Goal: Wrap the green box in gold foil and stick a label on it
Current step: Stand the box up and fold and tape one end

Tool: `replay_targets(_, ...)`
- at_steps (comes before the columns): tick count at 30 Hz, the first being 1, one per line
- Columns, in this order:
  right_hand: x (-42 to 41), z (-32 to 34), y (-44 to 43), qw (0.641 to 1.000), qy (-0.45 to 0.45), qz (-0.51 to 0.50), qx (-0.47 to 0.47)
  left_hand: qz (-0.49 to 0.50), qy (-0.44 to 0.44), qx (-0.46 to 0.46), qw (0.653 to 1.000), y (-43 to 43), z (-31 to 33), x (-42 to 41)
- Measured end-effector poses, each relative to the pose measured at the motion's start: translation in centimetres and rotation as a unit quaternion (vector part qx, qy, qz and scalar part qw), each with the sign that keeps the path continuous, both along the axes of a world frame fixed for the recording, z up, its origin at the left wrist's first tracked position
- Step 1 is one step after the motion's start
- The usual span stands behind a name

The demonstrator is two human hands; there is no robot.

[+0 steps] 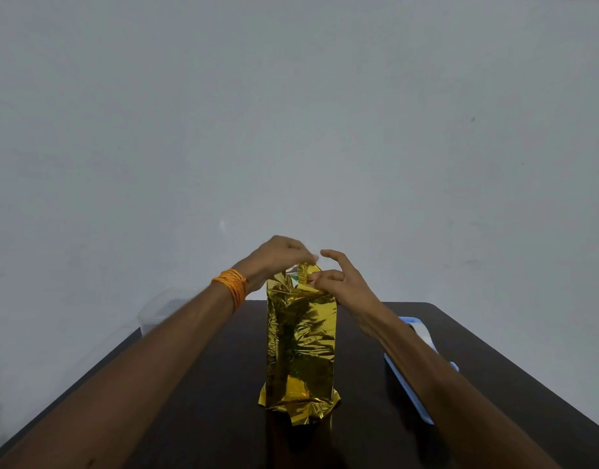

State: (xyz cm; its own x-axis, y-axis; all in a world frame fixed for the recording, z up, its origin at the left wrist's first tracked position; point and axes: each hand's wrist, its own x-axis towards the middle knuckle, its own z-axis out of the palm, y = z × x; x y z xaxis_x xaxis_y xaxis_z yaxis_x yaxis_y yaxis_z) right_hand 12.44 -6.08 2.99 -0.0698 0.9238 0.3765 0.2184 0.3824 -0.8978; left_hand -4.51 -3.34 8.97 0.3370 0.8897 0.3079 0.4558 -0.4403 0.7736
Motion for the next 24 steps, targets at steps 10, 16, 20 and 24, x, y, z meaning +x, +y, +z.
replay_targets(10, 0.0, -0.2, 0.0, 1.0, 0.017, 0.001, 0.005, 0.005, -0.012, -0.061, 0.998, -0.4, -3.1, -1.1)
replay_targets(16, 0.0, -0.2, -0.1, 1.0, 0.018, 0.003, 0.006, 0.006, -0.041, -0.076, 0.996, -0.4, -3.7, -1.4)
replay_targets(20, 0.3, 0.2, 0.0, 1.0, -0.007, 0.002, 0.027, 0.009, -0.064, -0.078, 0.995, -0.4, -4.2, -1.4)
replay_targets(24, 0.9, 1.2, -0.5, 0.987, -0.027, -0.108, 0.117, 0.0, -0.066, -0.08, 0.995, -0.2, -4.2, -1.7)
